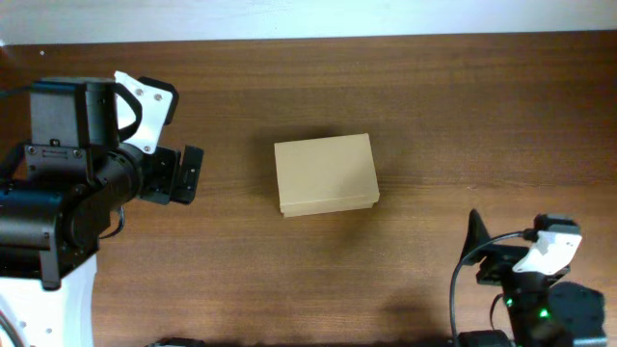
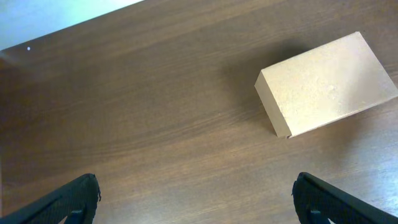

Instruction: Pack container

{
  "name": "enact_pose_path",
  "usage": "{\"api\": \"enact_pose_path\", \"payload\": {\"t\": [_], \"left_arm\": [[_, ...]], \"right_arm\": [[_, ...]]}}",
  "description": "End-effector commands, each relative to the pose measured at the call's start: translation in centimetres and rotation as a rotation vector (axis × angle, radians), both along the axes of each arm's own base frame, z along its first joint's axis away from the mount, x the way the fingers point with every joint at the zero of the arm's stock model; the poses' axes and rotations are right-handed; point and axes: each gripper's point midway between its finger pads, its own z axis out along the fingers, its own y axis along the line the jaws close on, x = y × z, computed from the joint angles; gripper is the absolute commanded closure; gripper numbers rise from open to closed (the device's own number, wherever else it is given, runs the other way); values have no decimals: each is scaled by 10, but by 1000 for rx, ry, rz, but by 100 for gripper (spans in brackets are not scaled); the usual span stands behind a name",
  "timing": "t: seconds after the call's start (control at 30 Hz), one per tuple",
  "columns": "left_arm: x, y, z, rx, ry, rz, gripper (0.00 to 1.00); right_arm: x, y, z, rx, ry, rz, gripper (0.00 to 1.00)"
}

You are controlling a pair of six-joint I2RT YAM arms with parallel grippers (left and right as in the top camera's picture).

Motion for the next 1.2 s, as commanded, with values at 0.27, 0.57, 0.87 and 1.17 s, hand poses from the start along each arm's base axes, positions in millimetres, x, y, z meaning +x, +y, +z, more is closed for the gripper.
{"api": "enact_pose_path", "payload": {"t": [0.27, 0.57, 0.87, 1.17], "left_arm": [[-1, 2, 1, 1, -4, 8, 1], [-1, 2, 1, 1, -4, 8, 1], [-1, 2, 1, 1, -4, 8, 1], [-1, 2, 1, 1, -4, 8, 1]], "right_arm": [[7, -3, -72, -9, -29, -17, 1], [24, -4, -103, -10, -31, -23, 1], [30, -8, -122, -17, -22, -44, 1], [29, -8, -125, -17, -10, -44, 1]]}}
